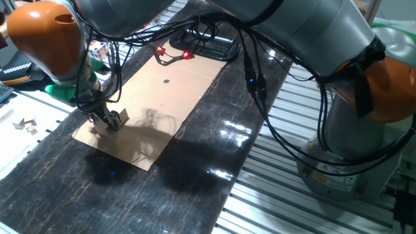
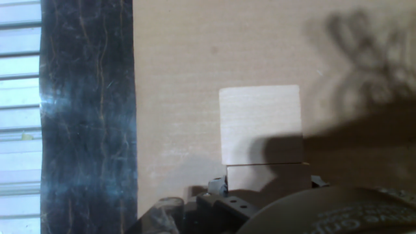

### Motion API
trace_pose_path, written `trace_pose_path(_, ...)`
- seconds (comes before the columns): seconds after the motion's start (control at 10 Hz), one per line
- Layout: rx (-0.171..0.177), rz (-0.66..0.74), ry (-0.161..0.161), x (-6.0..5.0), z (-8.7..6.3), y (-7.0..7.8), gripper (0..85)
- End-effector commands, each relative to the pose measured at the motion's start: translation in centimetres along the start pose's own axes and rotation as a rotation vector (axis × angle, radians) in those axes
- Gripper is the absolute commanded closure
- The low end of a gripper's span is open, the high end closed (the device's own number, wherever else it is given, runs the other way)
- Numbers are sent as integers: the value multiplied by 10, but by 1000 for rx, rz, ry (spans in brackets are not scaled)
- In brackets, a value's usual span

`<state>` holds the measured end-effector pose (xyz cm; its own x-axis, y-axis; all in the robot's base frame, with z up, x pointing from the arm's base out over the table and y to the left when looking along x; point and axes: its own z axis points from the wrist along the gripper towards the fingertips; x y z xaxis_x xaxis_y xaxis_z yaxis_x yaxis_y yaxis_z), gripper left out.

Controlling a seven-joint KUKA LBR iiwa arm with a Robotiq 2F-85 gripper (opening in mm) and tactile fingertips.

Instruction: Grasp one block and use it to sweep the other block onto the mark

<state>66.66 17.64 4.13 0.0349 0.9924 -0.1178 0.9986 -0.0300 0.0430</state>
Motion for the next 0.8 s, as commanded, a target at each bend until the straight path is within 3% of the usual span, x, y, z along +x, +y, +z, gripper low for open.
trace_pose_path(0.0, 0, -3, -2, 0, 0, 0, 843)
trace_pose_path(0.7, 1, 6, -5, 0, 0, 1, 843)
